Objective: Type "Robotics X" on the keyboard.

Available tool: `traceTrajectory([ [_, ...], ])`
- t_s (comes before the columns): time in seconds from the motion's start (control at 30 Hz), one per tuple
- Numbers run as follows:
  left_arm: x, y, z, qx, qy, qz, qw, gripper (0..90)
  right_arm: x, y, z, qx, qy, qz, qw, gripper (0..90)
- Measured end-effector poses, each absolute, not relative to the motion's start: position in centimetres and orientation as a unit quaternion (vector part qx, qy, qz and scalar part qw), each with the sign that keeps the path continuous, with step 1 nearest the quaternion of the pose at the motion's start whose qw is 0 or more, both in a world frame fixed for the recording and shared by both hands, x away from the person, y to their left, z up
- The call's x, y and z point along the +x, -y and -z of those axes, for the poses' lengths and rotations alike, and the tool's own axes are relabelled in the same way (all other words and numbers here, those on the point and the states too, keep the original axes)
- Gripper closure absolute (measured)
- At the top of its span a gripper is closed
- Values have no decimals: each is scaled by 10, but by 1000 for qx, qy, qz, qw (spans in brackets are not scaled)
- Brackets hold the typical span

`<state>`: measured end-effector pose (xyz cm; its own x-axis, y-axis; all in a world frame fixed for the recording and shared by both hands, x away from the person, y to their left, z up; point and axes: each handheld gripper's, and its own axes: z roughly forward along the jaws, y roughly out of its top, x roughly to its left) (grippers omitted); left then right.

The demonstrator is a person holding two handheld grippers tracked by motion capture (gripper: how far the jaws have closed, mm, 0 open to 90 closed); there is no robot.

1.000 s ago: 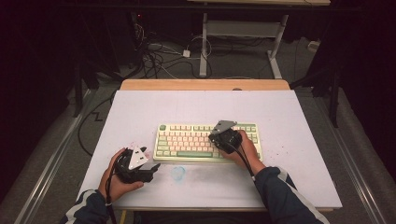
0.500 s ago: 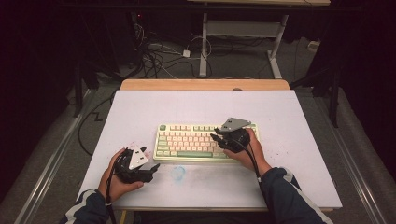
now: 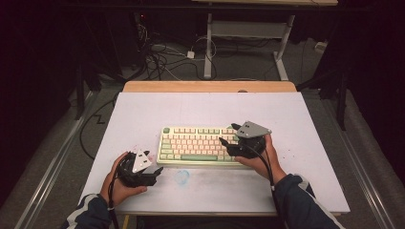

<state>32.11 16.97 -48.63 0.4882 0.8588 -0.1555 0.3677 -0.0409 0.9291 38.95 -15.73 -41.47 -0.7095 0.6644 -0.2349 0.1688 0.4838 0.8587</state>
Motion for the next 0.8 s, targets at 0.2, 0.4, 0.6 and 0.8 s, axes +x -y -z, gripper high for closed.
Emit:
traceTrajectory([
  [0.2,321,-170,486,684,-448,-234,526,246,379,165,414,258,-808,-441,294,254],
  [0.4,320,-170,486,683,-449,-232,527,246,367,172,415,258,-800,-444,310,235],
  [0.6,319,-172,481,681,-449,-204,541,333,355,185,415,258,-795,-447,320,237],
  [0.8,320,-174,478,677,-454,-198,545,404,341,204,419,260,-787,-447,336,245],
])
